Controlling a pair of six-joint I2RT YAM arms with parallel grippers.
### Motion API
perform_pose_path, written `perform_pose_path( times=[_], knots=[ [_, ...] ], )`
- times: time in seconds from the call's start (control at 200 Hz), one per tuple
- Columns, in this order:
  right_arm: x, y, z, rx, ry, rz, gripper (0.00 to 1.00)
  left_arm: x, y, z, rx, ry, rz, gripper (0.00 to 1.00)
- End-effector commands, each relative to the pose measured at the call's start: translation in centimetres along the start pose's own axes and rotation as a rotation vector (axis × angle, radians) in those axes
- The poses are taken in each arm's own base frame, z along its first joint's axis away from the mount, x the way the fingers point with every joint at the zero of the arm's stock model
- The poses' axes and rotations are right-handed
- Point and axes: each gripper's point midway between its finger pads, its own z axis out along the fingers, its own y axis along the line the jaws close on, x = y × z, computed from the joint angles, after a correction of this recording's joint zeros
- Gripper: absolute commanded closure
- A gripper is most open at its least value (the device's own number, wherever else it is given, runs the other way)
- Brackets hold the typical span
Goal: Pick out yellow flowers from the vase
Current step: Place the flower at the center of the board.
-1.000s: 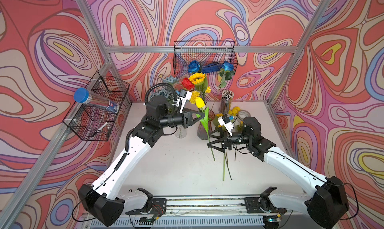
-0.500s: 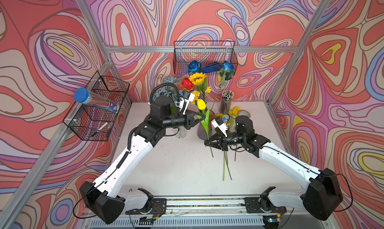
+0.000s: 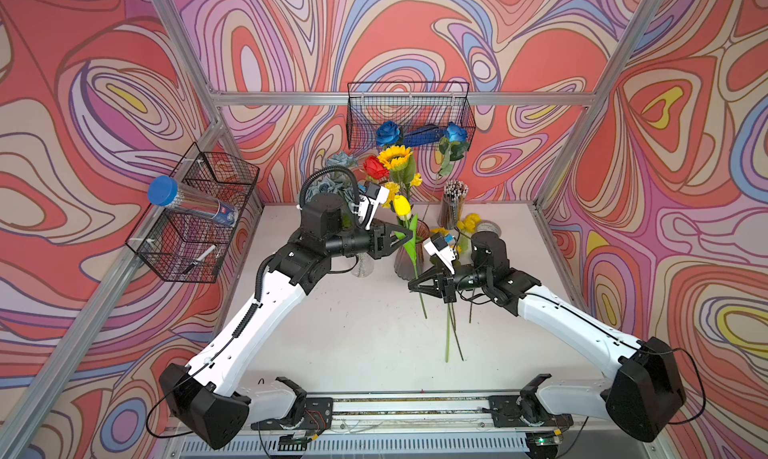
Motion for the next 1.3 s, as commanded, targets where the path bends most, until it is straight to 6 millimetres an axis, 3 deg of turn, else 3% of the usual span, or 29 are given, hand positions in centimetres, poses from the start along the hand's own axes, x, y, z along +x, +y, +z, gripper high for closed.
perform_pose_path(
  times=[0.0,0.105,0.22,0.421,0.516,0.691,0.936,1.067,1.297],
  knots=[
    [-0.8,0.4,-0.5,0.033,-0.041,-0.036,1.0,-0.1,-0.5,-0.8,-0.017,-0.004,0.031,0.42],
    [-1.6,-0.2,-1.3,0.116,-0.087,-0.066,1.0,0.1,-0.5,-2.0,-0.073,-0.018,0.063,0.32],
    [-2.4,-1.7,-3.4,0.21,-0.159,-0.053,1.0,0.1,0.4,-3.7,-0.174,-0.05,0.074,0.31],
    [-2.8,-6.7,-9.8,0.484,-0.295,0.079,1.0,0.8,3.1,-6.3,-0.348,-0.119,0.046,0.31],
    [-1.9,-9.0,-12.5,0.602,-0.318,0.161,1.0,1.2,4.0,-7.3,-0.389,-0.147,0.026,0.31],
    [2.1,-12.9,-13.8,0.708,-0.205,0.333,1.0,2.1,5.2,-8.3,-0.433,-0.181,-0.008,0.3],
    [9.8,-17.8,-14.2,0.793,-0.025,0.604,1.0,2.8,5.4,-8.4,-0.431,-0.172,-0.025,0.3],
    [13.5,-19.2,-14.8,0.843,0.087,0.731,1.0,2.8,5.5,-8.5,-0.434,-0.169,-0.026,0.3],
    [18.4,-20.8,-15.3,0.913,0.222,0.876,1.0,2.9,5.8,-8.1,-0.424,-0.167,-0.039,0.3]
  ],
)
